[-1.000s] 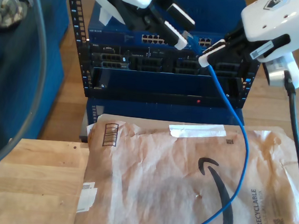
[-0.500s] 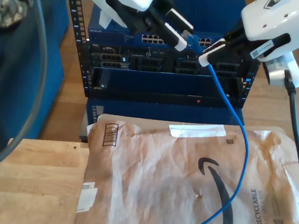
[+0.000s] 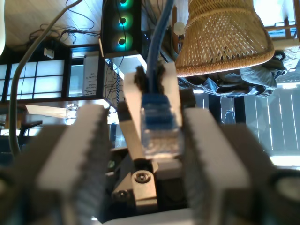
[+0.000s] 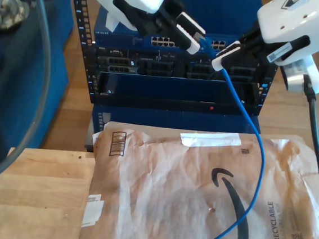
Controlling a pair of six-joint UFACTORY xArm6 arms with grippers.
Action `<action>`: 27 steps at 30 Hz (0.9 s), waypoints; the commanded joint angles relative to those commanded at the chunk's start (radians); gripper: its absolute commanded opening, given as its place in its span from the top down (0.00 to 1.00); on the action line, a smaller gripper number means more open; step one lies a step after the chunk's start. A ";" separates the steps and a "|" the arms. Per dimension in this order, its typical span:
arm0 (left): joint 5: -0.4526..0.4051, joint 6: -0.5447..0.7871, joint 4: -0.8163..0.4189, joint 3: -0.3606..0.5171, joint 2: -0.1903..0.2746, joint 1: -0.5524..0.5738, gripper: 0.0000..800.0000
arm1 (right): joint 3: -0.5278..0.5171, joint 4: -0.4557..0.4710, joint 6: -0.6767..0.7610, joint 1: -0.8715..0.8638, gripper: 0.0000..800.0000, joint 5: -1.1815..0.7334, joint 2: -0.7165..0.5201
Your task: Grab the cable and plug it in
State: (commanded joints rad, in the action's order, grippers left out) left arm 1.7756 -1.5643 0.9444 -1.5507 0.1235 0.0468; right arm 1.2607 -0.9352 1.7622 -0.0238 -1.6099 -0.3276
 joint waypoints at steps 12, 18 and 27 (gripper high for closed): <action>-0.055 0.025 0.002 0.040 0.005 -0.018 0.97 | -0.002 0.002 0.000 0.018 0.83 0.000 0.002; -0.054 0.025 0.002 0.040 0.005 -0.018 0.98 | -0.002 0.015 -0.005 0.028 0.12 0.005 0.003; -0.020 0.012 0.069 0.035 0.002 -0.037 0.99 | -0.003 0.152 -0.028 0.031 0.00 0.222 -0.117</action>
State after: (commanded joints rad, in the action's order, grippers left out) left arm 1.7557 -1.5520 1.0134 -1.5154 0.1250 0.0100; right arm 1.2576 -0.7833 1.7346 0.0069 -1.3874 -0.4442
